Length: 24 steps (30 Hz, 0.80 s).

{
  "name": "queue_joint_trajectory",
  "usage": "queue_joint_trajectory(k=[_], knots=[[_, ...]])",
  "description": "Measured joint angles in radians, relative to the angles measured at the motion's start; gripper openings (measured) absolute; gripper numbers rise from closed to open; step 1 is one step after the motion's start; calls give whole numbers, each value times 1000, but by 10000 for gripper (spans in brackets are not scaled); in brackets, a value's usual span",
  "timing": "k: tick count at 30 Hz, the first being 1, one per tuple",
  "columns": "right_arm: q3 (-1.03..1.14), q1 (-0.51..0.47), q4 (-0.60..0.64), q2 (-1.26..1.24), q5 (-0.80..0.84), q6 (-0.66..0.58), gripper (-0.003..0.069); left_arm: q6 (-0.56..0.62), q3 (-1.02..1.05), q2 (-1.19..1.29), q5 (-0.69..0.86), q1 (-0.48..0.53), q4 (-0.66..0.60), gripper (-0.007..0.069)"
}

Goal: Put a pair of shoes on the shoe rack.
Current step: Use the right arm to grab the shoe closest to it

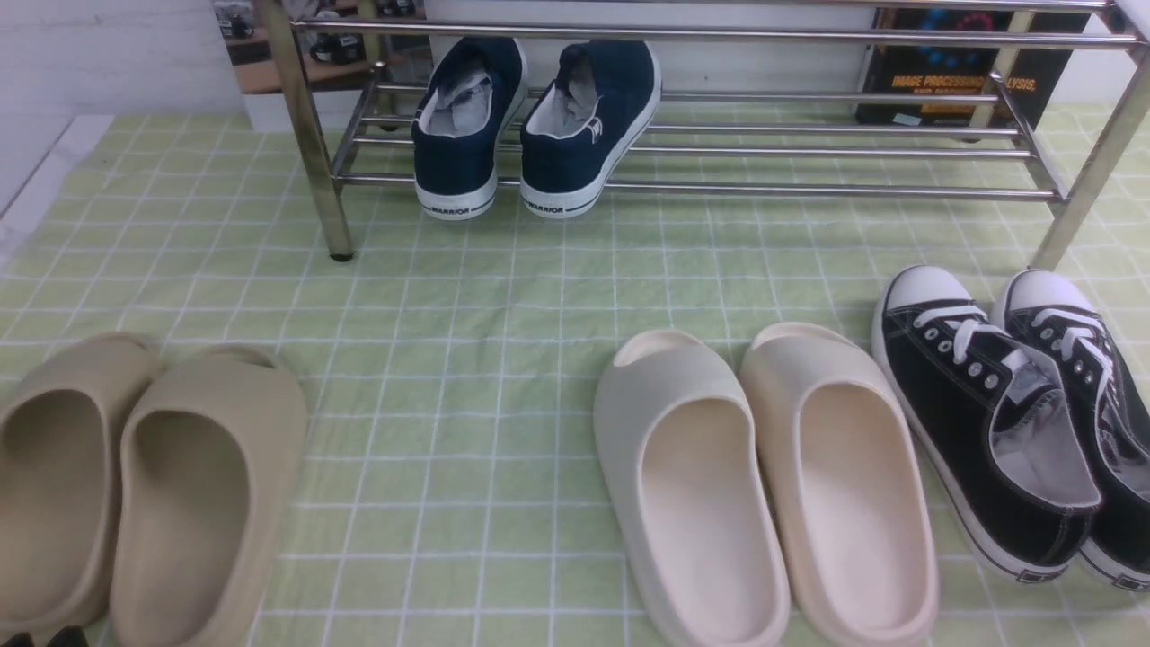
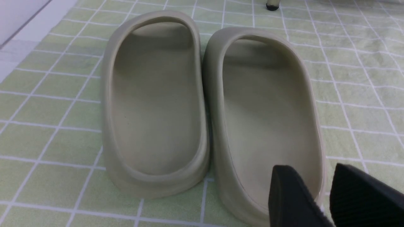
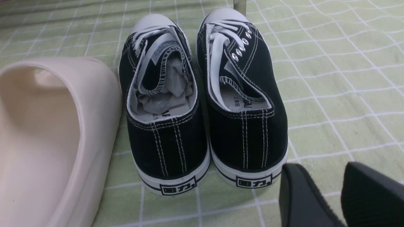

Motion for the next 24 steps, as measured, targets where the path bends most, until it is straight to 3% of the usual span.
queue_joint_trajectory(k=[24], knots=[[0,0,-16,0,0,0,239,0,0,0,0,0,0,236]])
